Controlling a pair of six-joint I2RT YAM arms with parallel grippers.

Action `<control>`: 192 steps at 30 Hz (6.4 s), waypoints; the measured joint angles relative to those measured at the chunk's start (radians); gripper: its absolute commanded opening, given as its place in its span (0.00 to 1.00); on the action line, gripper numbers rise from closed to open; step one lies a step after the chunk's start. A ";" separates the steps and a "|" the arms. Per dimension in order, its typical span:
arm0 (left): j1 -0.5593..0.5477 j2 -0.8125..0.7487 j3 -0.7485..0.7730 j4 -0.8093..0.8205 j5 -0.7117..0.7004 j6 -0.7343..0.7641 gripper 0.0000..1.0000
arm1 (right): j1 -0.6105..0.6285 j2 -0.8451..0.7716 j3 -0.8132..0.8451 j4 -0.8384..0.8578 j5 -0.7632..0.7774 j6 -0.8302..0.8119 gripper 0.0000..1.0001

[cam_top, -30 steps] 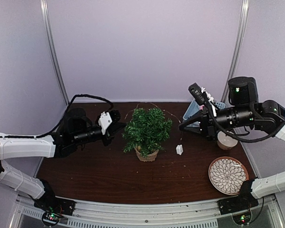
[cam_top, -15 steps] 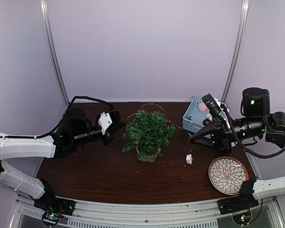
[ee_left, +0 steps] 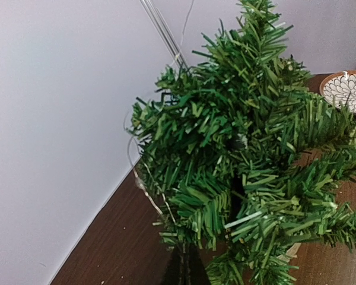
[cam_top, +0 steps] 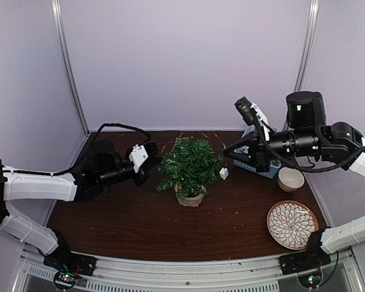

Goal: Decorate the small christmas tree

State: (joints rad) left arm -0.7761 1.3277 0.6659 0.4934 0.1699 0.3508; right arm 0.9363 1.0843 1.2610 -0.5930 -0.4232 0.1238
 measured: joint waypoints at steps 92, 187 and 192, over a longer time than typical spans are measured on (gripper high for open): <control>-0.140 -0.289 0.118 -0.594 0.099 0.023 0.27 | 0.082 0.066 0.158 -0.319 -0.120 -0.226 0.00; -0.107 0.107 0.633 -0.929 0.250 0.165 0.13 | -0.044 -0.158 -0.005 -0.315 -0.132 -0.135 0.00; -0.107 0.107 0.633 -0.941 0.290 0.164 0.00 | -0.044 -0.168 -0.010 -0.315 -0.123 -0.135 0.00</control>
State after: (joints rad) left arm -0.8833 1.4349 1.2987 -0.4473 0.4603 0.5152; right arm 0.8921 0.9161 1.2510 -0.9085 -0.5465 -0.0109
